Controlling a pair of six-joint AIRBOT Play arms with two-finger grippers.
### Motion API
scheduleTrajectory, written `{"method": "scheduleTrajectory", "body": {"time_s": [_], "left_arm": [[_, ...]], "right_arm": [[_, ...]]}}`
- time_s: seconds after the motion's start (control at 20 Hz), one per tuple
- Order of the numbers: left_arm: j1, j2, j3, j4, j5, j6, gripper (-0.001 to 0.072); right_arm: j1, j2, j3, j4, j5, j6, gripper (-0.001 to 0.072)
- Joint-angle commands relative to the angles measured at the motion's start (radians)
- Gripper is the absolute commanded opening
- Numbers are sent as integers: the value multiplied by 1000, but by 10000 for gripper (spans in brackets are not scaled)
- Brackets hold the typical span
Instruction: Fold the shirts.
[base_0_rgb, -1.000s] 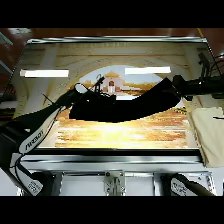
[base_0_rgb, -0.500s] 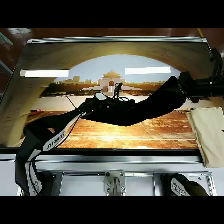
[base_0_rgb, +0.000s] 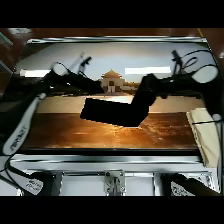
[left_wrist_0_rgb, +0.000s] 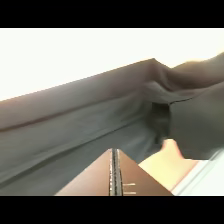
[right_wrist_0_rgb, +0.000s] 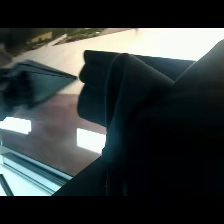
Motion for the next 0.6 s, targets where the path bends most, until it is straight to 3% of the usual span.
{"method": "scheduleTrajectory", "body": {"time_s": [0.0, 0.2, 0.4, 0.45, 0.5, 0.55], "left_arm": [[187, 234, 2, 135, -76, -31, 36], [346, 468, 2, 136, -77, -41, 37], [407, 610, 2, 136, -116, -41, 37], [409, 626, 2, 136, -135, -41, 36], [409, 635, 2, 136, -154, -40, 37], [409, 636, 1, 136, -170, -41, 37]], "right_arm": [[216, -141, 1, 105, -278, -7, 67], [393, -342, 1, 340, -502, -56, 68], [457, -483, 1, 694, -562, -219, 81], [462, -502, 1, 774, -562, -257, 179], [462, -513, 1, 838, -561, -300, 397], [462, -517, 1, 885, -557, -358, 549]]}}
